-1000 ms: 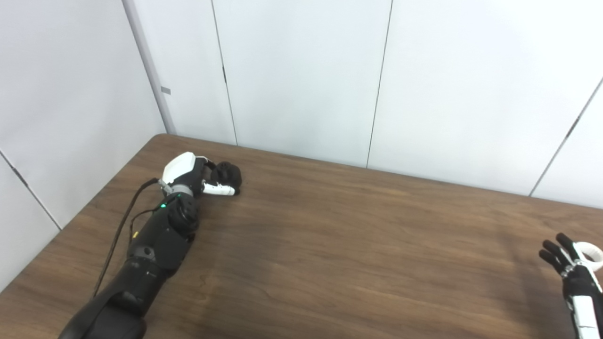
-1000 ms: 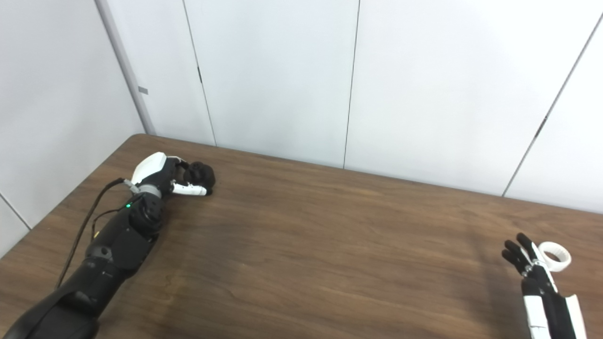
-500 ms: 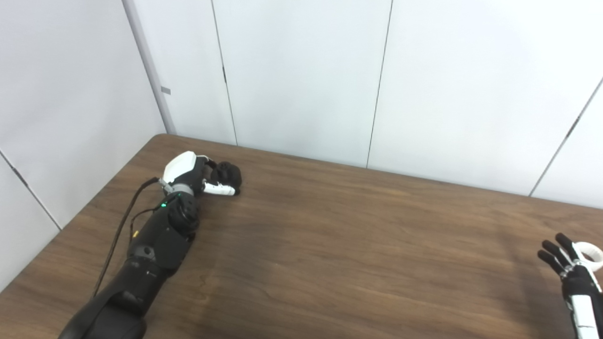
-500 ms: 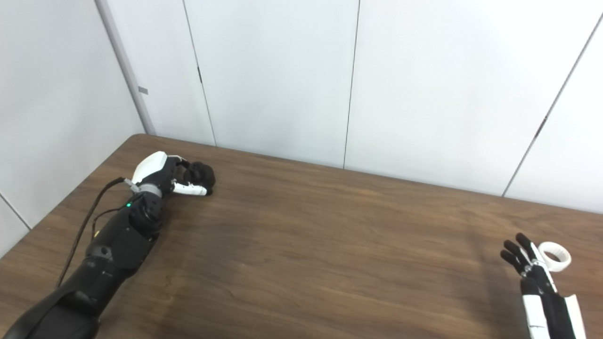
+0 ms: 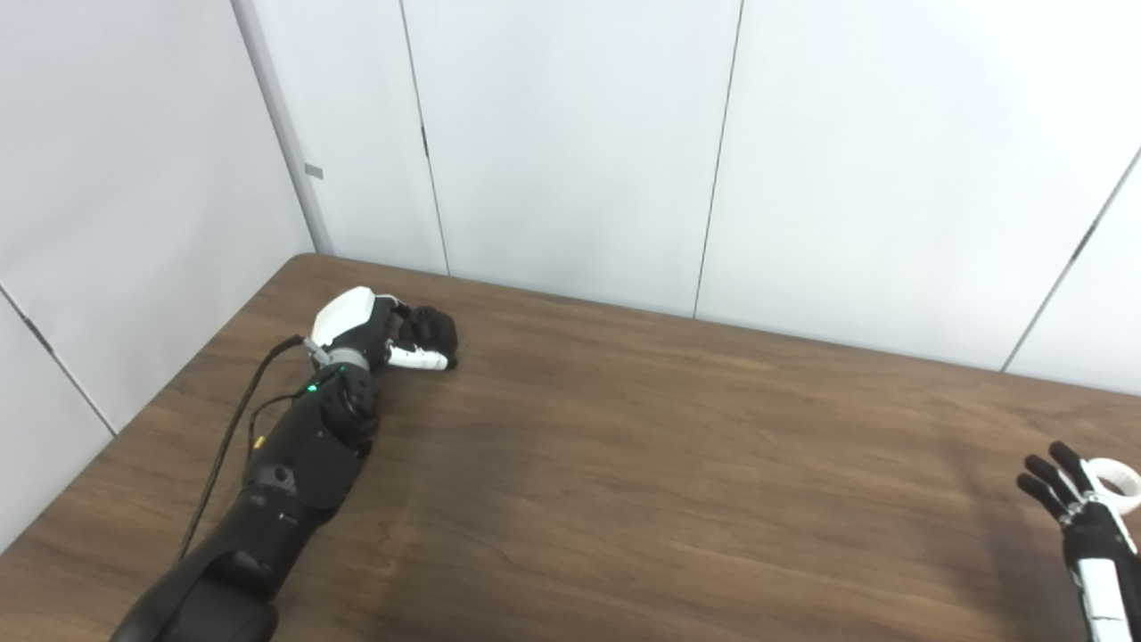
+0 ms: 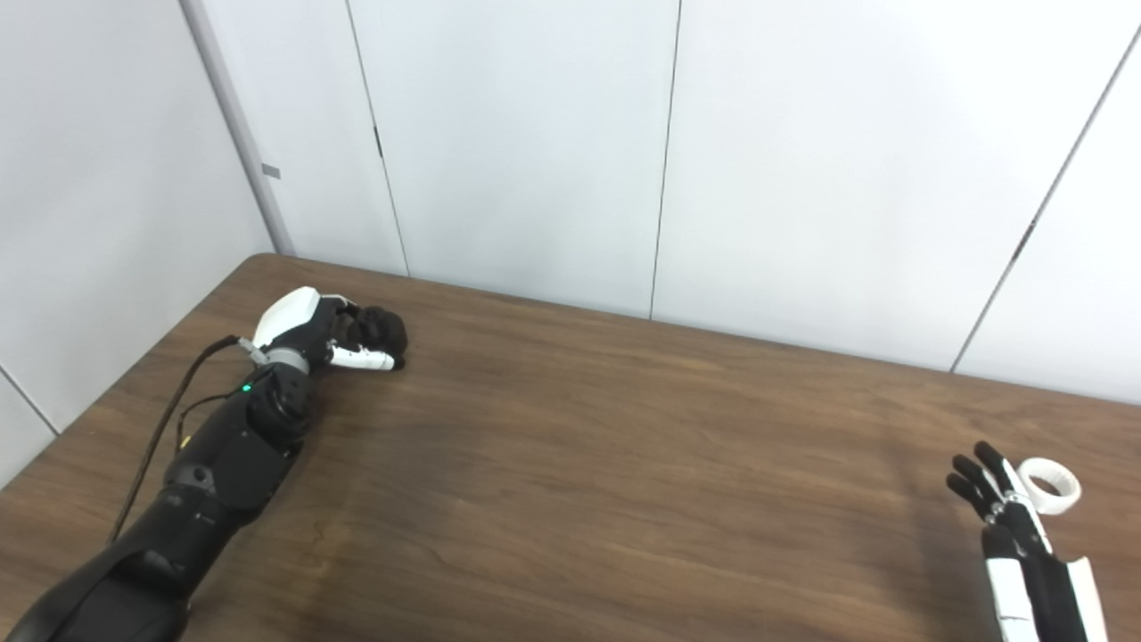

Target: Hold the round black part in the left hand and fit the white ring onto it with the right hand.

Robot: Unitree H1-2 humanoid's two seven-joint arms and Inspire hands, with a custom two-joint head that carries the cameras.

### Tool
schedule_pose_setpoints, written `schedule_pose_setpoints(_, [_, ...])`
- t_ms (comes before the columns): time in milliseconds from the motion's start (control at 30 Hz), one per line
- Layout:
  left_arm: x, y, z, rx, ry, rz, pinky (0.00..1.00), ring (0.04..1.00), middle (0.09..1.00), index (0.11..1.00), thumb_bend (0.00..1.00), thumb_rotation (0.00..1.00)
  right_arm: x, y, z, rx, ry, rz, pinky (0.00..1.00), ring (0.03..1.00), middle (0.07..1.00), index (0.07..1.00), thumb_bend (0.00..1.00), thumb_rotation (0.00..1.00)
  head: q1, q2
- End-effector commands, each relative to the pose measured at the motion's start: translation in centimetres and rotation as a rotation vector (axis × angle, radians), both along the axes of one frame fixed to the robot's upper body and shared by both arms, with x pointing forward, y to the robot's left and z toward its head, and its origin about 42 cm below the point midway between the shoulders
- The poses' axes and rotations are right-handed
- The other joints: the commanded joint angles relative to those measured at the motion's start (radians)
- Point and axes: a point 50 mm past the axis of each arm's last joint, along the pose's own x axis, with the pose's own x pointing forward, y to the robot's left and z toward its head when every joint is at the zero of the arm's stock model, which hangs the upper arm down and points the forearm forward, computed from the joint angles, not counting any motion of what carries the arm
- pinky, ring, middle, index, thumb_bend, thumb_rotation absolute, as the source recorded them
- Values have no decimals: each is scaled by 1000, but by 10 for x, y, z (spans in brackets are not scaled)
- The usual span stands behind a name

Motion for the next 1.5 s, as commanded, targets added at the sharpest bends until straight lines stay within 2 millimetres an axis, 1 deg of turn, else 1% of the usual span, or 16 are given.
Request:
schedule_pose_setpoints(0, [16, 4, 41, 31, -108, 0, 1000, 970, 886, 732, 935, 278, -41, 6, -55, 48, 182, -39, 945, 868, 893, 930, 546, 1000, 1, 1])
schedule_pose_setpoints(67, [16, 5, 41, 29, -114, 1, 1000, 966, 878, 699, 923, 266, -41, 7, -55, 44, 181, -39, 937, 864, 892, 929, 556, 1000, 1, 3])
schedule_pose_setpoints(167, [16, 6, 40, 24, -130, 2, 1000, 955, 864, 640, 874, 227, -41, 7, -55, 52, 186, -35, 944, 870, 897, 934, 553, 1000, 1, 3])
schedule_pose_setpoints(200, [16, 6, 40, 14, -147, 4, 1000, 950, 854, 601, 796, 185, -41, 7, -54, 55, 188, -35, 944, 871, 898, 935, 552, 1000, 1, 3])
schedule_pose_setpoints(233, [15, 6, 40, 4, -166, 6, 1000, 945, 843, 547, 663, 128, -41, 7, -54, 53, 187, -36, 943, 872, 899, 935, 551, 1000, 1, 3])
schedule_pose_setpoints(267, [15, 6, 39, -2, -182, 5, 1000, 934, 821, 510, 582, 88, -41, 7, -54, 52, 187, -35, 941, 871, 898, 935, 551, 1000, 1, 3])
schedule_pose_setpoints(333, [15, 5, 40, -6, -198, 2, 1000, 921, 798, 488, 539, 63, -41, 7, -54, 54, 183, -35, 942, 871, 897, 935, 556, 1000, 3, 6])
schedule_pose_setpoints(467, [14, 5, 40, 15, -204, -3, 1000, 914, 784, 481, 523, 49, -41, 7, -54, 48, 181, -42, 934, 863, 887, 924, 551, 1000, 5, 8])
schedule_pose_setpoints(700, [13, 4, 43, 62, -202, -9, 1000, 905, 779, 482, 522, 48, -41, 6, -54, 53, 184, -36, 947, 870, 892, 935, 549, 1000, 6, 8])
schedule_pose_setpoints(867, [9, 3, 45, 95, -203, -25, 1000, 900, 769, 482, 522, 48, -41, 7, -53, 50, 183, -30, 953, 876, 897, 939, 552, 1000, 3, 10])
schedule_pose_setpoints(967, [5, -1, 48, 123, -201, -40, 1000, 888, 748, 482, 523, 49, -40, 8, -53, 42, 177, -30, 936, 867, 894, 935, 559, 1000, 0, 12])
schedule_pose_setpoints(1067, [-2, -8, 53, 143, -206, -74, 1000, 879, 741, 482, 522, 48, -40, 9, -54, 53, 183, -28, 950, 868, 894, 935, 563, 1000, -5, 13])
schedule_pose_setpoints(1167, [-11, -20, 59, 162, -205, -108, 1000, 875, 745, 482, 523, 49, -39, 11, -53, 57, 184, -31, 952, 868, 893, 933, 562, 1000, -8, 16])
schedule_pose_setpoints(1467, [-48, -66, 73, 135, -221, -235, 1000, 888, 743, 482, 522, 48, -37, 15, -52, 55, 180, -21, 966, 871, 889, 931, 564, 1000, -21, 20])
